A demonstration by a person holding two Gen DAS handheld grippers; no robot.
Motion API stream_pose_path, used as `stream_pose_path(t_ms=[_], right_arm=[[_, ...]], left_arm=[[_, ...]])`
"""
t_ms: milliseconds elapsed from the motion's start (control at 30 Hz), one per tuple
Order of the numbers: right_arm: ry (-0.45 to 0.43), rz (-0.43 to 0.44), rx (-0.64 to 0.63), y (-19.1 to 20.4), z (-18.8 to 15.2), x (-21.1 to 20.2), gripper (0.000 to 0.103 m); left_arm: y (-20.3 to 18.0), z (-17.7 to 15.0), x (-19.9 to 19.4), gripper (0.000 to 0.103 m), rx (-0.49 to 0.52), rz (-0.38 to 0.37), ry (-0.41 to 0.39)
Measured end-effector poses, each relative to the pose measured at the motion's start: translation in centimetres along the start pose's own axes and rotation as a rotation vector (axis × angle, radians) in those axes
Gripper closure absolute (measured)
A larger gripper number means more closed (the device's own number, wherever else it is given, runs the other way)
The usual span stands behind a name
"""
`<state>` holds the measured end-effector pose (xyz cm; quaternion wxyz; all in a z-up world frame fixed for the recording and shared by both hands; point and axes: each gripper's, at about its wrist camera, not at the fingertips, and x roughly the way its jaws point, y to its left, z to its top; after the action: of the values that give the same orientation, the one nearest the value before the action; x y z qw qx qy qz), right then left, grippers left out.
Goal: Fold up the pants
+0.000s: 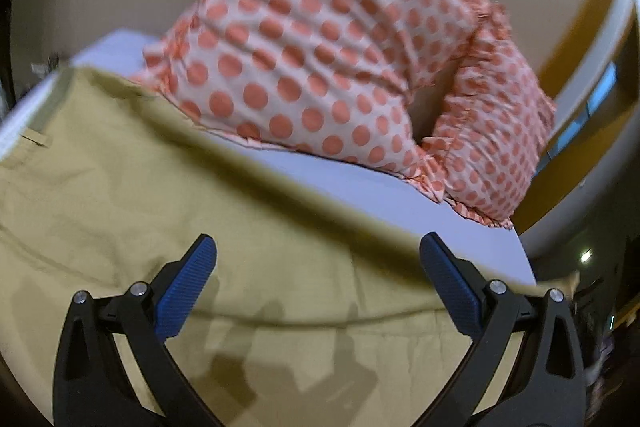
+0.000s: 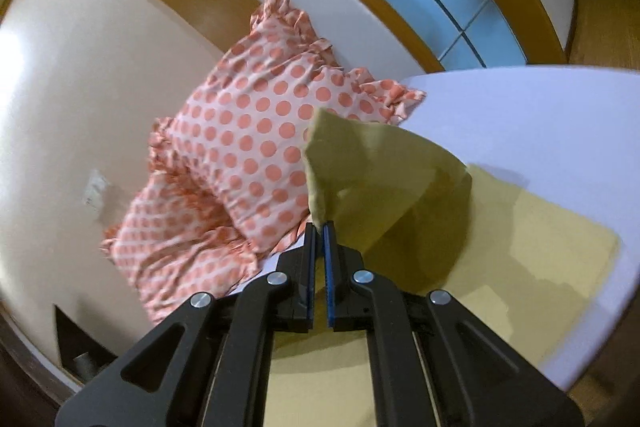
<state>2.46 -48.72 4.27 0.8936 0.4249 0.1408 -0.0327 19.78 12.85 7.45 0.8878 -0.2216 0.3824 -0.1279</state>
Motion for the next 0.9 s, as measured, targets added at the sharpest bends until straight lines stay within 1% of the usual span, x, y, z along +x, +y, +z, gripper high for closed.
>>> stream_pose_path(t_ms=[100,167,200,233,267,300,333,367,400,500,533,567,600,633,667,733,800,900], right_arm=[[0.003,0.004,0.004,-0.1,-0.5,-2.1,0.099],[0.006,0.003,-0.008,-0.1,-0.8,-2.3,0.099],[0.006,0.003,-0.013,-0.1,-0.9,-2.4,0.099],[0.008,0.004,-0.012,-0.4,-1.1,-2.6,0.099],[0.011,0.006,-0.004,-0.6,-1.0,-2.4,0.099],[0.014,0.005,0.005,-0.9,-1.0,-2.0,0.099],[0.015,0.002,0.011,-1.2,-1.1,-1.7,0.099],[0.019,-0.004,0.019,-1.5,-1.1,-1.3,0.099],[0.021,-0.006,0.024,-1.7,-1.1,-1.1,0.099],[0.006,-0.010,0.029,-2.2,-0.8,-1.5,0.099],[-0.003,-0.013,0.031,-2.4,-0.7,-1.9,0.099],[-0.013,-0.020,0.032,-2.7,-0.5,-2.3,0.099],[-0.021,-0.029,0.034,-3.0,-0.5,-2.7,0.099],[-0.023,-0.041,0.036,-3.4,-0.5,-3.0,0.099],[-0.022,-0.055,0.039,-3.7,-0.6,-3.2,0.099],[-0.011,-0.086,0.043,-4.5,-1.0,-3.5,0.099],[0.003,-0.113,0.051,-5.2,-1.7,-3.7,0.099],[0.010,-0.144,0.050,-5.9,-2.5,-4.4,0.099]], left_arm=[[1.0,1.6,3.0,0.003,-0.066,0.045,0.044],[2.1,2.3,4.5,0.006,-0.125,0.070,0.061],[2.7,2.5,5.1,0.017,-0.157,0.074,0.071],[3.4,2.5,5.6,0.036,-0.193,0.073,0.086],[4.0,2.6,6.1,0.047,-0.215,0.072,0.098],[4.4,2.6,6.6,0.075,-0.219,0.076,0.109],[4.6,2.5,6.7,0.092,-0.210,0.085,0.113],[4.6,2.3,6.5,0.093,-0.205,0.090,0.110],[4.5,1.8,5.5,0.095,-0.200,0.088,0.090],[2.7,-0.4,0.4,0.095,-0.122,0.061,-0.002],[2.0,-1.9,-2.1,0.095,-0.096,0.041,-0.041],[1.6,-3.1,-3.8,0.095,-0.080,0.034,-0.063],[1.1,-5.7,-6.7,0.093,-0.056,0.037,-0.100],[1.0,-7.3,-8.1,0.089,-0.049,0.044,-0.115],[1.0,-9.2,-9.6,0.089,-0.044,0.055,-0.130],[1.6,-13.8,-12.3,0.089,-0.054,0.092,-0.155],[2.5,-16.8,-13.5,0.089,-0.085,0.115,-0.160],[4.3,-19.6,-14.4,0.089,-0.146,0.127,-0.158]])
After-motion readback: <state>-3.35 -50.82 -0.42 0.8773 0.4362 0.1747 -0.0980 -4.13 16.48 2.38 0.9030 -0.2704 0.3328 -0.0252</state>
